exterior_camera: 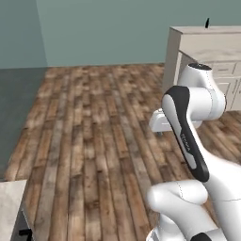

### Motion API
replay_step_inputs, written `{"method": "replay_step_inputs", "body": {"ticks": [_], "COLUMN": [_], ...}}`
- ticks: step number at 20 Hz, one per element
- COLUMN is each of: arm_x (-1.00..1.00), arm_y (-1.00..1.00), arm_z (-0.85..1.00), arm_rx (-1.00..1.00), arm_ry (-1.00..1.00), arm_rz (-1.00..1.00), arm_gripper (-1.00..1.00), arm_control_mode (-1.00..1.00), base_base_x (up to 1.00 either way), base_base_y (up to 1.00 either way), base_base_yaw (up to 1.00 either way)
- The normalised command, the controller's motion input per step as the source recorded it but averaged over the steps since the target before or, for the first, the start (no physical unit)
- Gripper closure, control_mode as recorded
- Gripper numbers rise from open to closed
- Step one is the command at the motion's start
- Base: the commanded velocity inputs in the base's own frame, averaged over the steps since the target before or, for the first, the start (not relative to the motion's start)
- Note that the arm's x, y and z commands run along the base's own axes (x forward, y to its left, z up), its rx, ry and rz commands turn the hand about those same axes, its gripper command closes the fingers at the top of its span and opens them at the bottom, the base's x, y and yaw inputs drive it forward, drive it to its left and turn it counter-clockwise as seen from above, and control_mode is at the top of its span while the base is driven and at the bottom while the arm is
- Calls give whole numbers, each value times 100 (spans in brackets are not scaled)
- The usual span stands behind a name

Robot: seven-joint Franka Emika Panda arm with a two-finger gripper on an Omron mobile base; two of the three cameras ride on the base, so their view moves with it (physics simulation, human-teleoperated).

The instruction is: Place the large bottle from the dining counter next to the other large bottle outside the sink, and place the small bottle from the dining counter next to the other small bottle inside the sink.

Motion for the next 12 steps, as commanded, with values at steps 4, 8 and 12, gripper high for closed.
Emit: {"method": "replay_step_inputs", "body": {"ticks": [4, 8, 12], "arm_x": [0, 0, 0], "arm_y": [0, 0, 0], "arm_z": [0, 0, 0], "arm_rx": [0, 0, 0], "arm_ry": [0, 0, 0], "arm_rz": [0, 0, 0], "arm_gripper": [-100, -100, -100], "arm_control_mode": [100, 100, 100], "base_base_x": [100, 100, 100], "base_base_y": [22, 25, 23], "base_base_yaw": [-20, -20, -19]}}
